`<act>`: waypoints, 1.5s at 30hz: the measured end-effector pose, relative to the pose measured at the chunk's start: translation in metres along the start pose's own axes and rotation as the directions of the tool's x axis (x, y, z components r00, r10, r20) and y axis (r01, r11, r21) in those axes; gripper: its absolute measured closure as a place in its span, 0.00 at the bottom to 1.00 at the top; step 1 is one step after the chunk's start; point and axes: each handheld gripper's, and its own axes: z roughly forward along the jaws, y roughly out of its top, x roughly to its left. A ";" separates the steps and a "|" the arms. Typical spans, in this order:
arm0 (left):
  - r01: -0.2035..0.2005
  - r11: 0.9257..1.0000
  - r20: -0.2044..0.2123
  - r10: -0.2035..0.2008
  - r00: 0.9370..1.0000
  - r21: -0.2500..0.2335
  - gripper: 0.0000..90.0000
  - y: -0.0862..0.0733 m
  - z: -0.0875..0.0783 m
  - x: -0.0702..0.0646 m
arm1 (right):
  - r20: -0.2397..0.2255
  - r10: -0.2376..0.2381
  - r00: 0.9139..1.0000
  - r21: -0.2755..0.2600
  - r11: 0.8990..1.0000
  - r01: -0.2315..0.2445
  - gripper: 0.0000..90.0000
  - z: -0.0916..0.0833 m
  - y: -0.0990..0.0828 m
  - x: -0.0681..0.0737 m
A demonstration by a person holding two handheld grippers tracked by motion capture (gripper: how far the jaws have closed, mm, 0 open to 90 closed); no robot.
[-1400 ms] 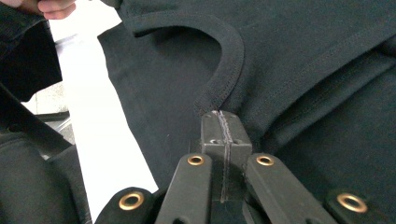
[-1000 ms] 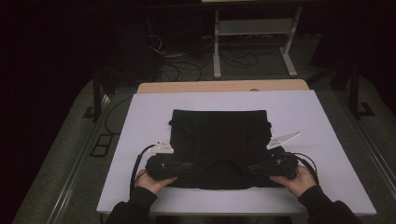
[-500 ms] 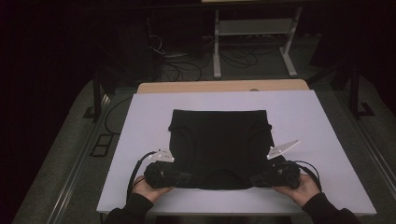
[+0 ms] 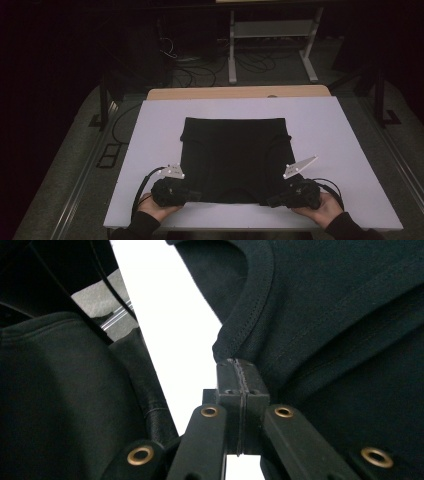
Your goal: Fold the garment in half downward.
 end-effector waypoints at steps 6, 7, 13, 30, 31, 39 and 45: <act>0.010 1.000 0.000 -0.009 1.000 0.026 0.96 -0.001 0.001 0.000 | -0.016 -0.004 1.000 0.050 0.999 0.005 0.99 0.007 -0.002 0.005; 0.011 1.000 0.003 -0.011 1.000 0.028 0.96 -0.001 0.001 0.000 | -0.019 -0.006 1.000 0.053 0.999 0.007 0.99 0.008 -0.002 0.005; 0.023 0.999 0.001 -0.023 1.000 0.023 0.96 -0.002 0.000 0.001 | -0.016 -0.010 1.000 0.040 0.999 0.010 0.99 0.006 -0.002 0.005; 0.092 0.992 0.002 -0.092 0.996 -0.090 0.40 0.004 -0.011 0.003 | 0.037 -0.025 0.999 -0.075 0.997 0.028 0.42 -0.007 0.010 0.007; 0.093 0.991 0.006 -0.093 0.996 -0.095 0.37 0.004 -0.012 0.004 | 0.043 -0.025 0.999 -0.077 0.997 0.028 0.39 -0.008 0.010 0.007; 0.131 0.981 0.005 -0.131 0.991 -0.145 0.19 0.005 -0.021 0.010 | 0.105 -0.024 0.994 -0.118 0.992 0.037 0.14 -0.013 0.020 0.005; 0.167 0.975 -0.024 -0.172 0.985 -0.146 0.05 0.004 -0.022 0.014 | 0.146 -0.024 0.989 -0.135 0.990 0.044 0.00 -0.016 0.023 0.003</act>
